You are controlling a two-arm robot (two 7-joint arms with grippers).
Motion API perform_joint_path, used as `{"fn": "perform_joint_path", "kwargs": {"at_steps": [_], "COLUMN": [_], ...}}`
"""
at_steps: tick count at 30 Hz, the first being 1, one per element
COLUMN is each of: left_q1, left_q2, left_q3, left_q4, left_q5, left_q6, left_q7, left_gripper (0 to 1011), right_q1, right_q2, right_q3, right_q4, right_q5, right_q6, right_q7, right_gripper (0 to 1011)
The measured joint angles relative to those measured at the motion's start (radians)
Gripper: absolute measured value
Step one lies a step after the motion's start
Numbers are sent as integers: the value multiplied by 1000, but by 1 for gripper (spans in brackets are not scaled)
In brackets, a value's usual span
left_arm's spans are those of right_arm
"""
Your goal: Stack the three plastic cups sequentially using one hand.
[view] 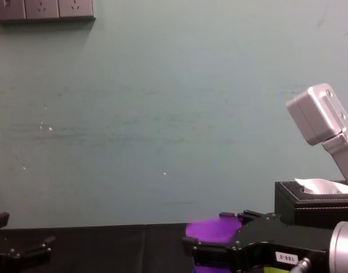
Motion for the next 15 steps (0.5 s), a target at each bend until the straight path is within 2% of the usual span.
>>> {"fn": "perform_joint_path", "kwargs": {"at_steps": [6, 15], "left_q1": [0, 0], "left_q2": [0, 0], "left_q3": [0, 0], "left_q4": [0, 0], "left_q5": [0, 0], "left_q6": [0, 0], "left_q7": [0, 0], "left_gripper": [1010, 1010], "right_q1": [0, 0], "right_q2": [0, 0], "right_q3": [0, 0], "right_q4": [-1, -1], "right_q5": [0, 0], "right_q6": [0, 0], "right_q7": [0, 0], "right_gripper": [995, 1003]}}
